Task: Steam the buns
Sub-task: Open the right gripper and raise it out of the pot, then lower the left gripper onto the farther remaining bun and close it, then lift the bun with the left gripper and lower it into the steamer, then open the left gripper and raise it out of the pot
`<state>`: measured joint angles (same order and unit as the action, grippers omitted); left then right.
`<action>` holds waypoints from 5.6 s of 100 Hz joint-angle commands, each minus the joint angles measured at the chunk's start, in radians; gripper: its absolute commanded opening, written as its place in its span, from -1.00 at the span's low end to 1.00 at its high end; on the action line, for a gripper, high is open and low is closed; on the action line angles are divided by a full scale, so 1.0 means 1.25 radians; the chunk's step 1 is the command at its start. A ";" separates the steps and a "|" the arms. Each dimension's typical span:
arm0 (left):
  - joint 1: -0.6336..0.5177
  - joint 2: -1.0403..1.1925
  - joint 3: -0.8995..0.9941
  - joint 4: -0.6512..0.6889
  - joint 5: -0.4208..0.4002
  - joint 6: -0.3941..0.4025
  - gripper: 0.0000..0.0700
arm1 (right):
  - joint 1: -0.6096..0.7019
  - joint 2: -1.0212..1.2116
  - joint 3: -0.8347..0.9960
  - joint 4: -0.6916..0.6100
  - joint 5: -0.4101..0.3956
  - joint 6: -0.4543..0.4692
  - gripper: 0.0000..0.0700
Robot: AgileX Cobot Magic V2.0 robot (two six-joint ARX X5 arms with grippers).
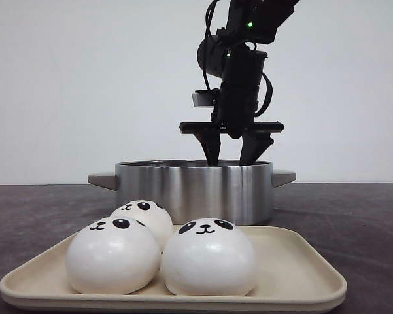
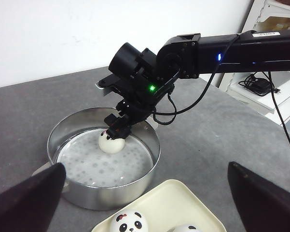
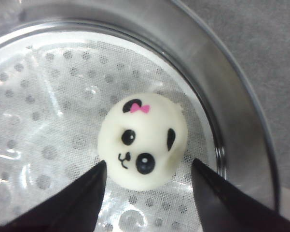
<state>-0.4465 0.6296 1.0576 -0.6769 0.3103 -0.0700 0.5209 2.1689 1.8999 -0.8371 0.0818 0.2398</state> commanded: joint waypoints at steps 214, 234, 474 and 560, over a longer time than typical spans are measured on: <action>-0.188 0.799 0.013 0.073 -0.210 -0.273 0.89 | 0.469 -0.858 0.312 -0.427 0.397 -0.087 -0.98; -0.188 0.829 0.013 0.069 -0.209 -0.275 0.80 | 0.469 -0.858 0.312 -0.426 0.397 -0.087 -0.98; -0.025 1.151 0.505 0.131 -0.117 -0.332 -0.76 | 0.469 -0.857 0.312 -0.457 0.394 0.010 -0.98; -0.025 1.143 0.538 0.092 -0.102 -0.338 1.00 | 0.469 -0.857 0.293 -0.465 0.374 0.018 -0.98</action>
<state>-0.4736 2.0487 1.6806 -0.5636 0.1673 -0.4877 1.0943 1.0859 2.2601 -1.3491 0.5499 0.2428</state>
